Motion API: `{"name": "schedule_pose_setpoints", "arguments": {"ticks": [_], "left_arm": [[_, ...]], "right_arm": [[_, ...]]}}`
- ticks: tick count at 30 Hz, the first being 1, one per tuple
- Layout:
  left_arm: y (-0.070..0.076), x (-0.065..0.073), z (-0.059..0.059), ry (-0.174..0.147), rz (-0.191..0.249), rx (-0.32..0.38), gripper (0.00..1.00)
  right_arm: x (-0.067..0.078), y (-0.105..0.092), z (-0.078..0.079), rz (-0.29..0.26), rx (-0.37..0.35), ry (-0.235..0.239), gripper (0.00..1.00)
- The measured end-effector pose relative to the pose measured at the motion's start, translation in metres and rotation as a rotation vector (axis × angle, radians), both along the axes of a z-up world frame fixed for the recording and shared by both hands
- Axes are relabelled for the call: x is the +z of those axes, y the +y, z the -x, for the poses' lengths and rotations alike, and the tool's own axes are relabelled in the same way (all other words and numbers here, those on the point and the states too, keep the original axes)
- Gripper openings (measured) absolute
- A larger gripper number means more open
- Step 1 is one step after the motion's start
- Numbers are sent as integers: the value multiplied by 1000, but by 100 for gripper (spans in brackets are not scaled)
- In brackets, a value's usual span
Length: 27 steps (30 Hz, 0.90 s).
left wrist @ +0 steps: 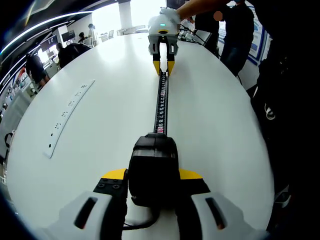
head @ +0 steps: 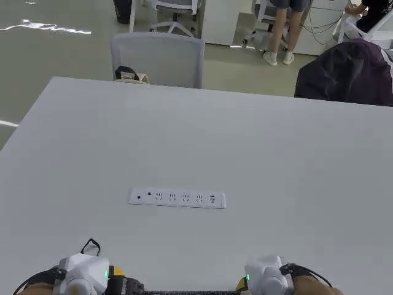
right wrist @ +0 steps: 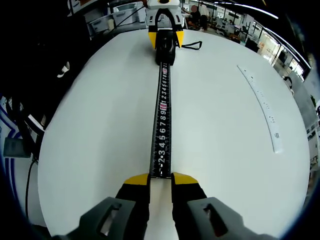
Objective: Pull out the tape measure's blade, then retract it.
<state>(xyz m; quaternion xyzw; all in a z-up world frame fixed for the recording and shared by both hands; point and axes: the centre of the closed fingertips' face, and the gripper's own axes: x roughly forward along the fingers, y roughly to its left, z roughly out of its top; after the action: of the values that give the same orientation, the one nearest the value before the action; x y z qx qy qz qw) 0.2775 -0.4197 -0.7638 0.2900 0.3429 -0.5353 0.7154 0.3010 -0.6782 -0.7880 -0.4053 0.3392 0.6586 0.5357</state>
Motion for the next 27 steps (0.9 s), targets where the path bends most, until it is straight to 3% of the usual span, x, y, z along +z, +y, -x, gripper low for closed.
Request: {"name": "schedule_pose_setpoints", "arguments": {"ticks": [7,13,20,27], "left_arm": [[7,-1,0,-14,-30,2,35],[15,8,2,-25,-35,29,37],[24,14,9,-26,-28,71,42],[31,19,20,-23,-11,122,47]], "right_arm": [[0,-2,-2,3,-18,-37,23],[3,-2,0,6,-39,-61,32],[10,-4,2,-15,-100,-86,42],[20,-6,8,-51,-207,-97,50]]}}
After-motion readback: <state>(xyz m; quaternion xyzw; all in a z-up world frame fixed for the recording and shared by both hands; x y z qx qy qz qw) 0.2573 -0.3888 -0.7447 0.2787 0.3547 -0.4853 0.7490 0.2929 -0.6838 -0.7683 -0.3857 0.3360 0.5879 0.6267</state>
